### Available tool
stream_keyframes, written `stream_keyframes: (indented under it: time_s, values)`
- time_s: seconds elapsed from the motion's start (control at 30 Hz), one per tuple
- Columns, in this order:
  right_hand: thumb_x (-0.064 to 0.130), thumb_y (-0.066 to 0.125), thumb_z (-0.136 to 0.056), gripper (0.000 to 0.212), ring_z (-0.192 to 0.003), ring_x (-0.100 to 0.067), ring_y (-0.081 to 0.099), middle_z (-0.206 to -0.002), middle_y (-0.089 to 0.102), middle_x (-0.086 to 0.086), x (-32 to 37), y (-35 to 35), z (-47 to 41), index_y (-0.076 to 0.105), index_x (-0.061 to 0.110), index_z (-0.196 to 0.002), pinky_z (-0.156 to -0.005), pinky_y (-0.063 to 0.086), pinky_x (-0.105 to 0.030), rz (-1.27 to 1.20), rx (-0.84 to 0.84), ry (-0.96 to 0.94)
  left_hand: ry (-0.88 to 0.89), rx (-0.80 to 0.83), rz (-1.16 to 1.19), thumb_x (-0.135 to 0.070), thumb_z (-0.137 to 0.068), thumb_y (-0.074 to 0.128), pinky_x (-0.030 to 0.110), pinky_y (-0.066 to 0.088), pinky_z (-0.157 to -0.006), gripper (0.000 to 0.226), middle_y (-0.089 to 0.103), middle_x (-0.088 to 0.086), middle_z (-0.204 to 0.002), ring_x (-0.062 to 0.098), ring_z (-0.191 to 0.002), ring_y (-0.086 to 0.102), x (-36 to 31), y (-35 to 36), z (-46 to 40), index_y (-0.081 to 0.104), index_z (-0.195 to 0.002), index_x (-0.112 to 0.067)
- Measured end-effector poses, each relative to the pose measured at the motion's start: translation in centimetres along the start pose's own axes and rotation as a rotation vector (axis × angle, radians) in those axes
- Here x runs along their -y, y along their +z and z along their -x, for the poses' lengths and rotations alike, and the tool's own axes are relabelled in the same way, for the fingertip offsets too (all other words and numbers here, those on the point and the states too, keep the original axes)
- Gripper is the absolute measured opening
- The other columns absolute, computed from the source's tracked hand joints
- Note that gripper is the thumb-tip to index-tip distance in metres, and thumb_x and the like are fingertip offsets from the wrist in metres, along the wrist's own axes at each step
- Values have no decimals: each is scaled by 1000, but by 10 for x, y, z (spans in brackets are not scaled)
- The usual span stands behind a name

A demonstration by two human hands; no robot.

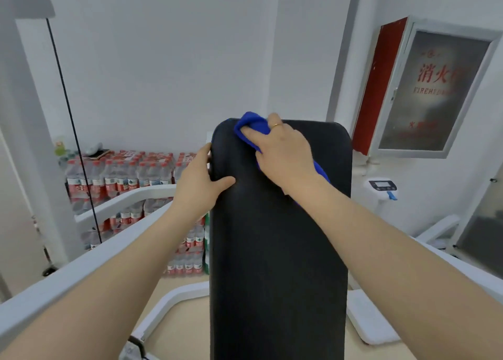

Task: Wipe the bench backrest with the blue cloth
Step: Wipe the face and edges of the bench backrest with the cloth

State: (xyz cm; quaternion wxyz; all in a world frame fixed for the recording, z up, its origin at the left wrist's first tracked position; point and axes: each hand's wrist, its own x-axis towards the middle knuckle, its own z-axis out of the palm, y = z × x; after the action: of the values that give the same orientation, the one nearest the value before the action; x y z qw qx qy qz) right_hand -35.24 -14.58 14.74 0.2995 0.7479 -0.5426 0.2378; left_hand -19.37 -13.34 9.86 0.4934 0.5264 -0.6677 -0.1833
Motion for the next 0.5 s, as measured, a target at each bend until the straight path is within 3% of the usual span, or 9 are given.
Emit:
stream_keyframes:
  time_s: [0.1,0.17,0.3,0.4,0.5]
  values:
    - [22,41,-95,49,-76,-17,42,-128,38,-12,-31,2,10,33,34,-142,-65,39,-29,-179,-65,384,-65,3,21,-20,-81,69,45,43,-101,76,44,0,-142,24,-124,48,1,2,0,25,-144,-26]
    - [22,42,-95,50,-74,-17,43,-135,33,-13,-12,9,13,31,34,-143,-66,40,-28,-235,-59,455,-57,-18,14,-20,-82,68,41,44,-97,74,46,0,-140,23,-123,50,-1,4,0,26,-143,-25]
    - [27,42,-96,57,-71,-16,43,-138,27,-15,47,18,32,18,33,-147,-64,39,-27,-194,73,271,9,5,-75,-19,-84,65,28,42,-86,71,49,0,-136,21,-119,51,-1,4,2,26,-143,-22]
    - [28,41,-96,56,-72,-17,41,-133,31,-13,48,17,47,17,34,-147,-64,37,-28,-75,140,51,-100,218,246,-3,-88,52,25,40,-91,70,40,-9,-143,13,-125,46,4,-16,3,22,-146,-30]
    - [23,40,-95,54,-84,-22,46,-125,38,-11,28,7,28,22,36,-145,-70,33,-31,29,79,-80,-216,363,477,10,-82,27,33,36,-99,73,36,-12,-146,9,-130,40,11,-37,0,27,-144,-29]
